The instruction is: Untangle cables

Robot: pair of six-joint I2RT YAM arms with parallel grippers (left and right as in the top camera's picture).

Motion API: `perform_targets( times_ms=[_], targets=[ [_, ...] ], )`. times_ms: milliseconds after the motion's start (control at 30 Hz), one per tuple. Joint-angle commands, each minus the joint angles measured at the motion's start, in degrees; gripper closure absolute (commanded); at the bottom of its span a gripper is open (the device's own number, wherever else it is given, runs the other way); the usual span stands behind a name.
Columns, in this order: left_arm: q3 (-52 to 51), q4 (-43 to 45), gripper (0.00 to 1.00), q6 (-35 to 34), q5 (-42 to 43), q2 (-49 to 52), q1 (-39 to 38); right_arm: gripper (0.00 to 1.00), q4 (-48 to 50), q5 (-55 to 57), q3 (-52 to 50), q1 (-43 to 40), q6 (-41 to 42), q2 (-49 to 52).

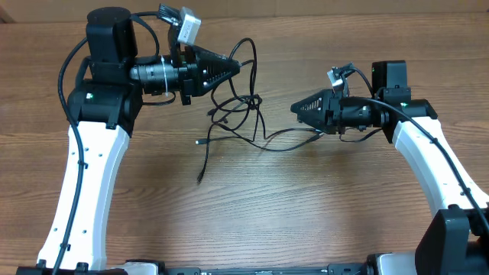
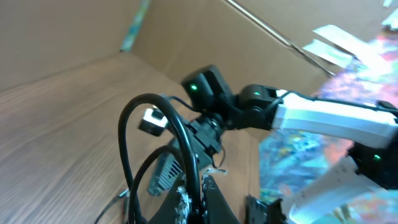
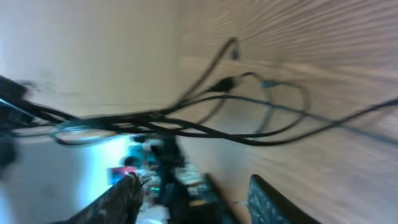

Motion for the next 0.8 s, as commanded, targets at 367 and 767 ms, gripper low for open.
perform_targets(
  times_ms=[367,767],
  targets=[
    [0.2,-8.2,0.96,23.5,4.4,0.6,-2.3,0.77,12.0,-5.2,1.1,6.4,33.7,-0.7],
    [0.2,-8.3,0.96,23.7,1.0,0.6,-2.8,0.90,19.9,1.9,1.1,13.1,43.4,-0.7]
  ],
)
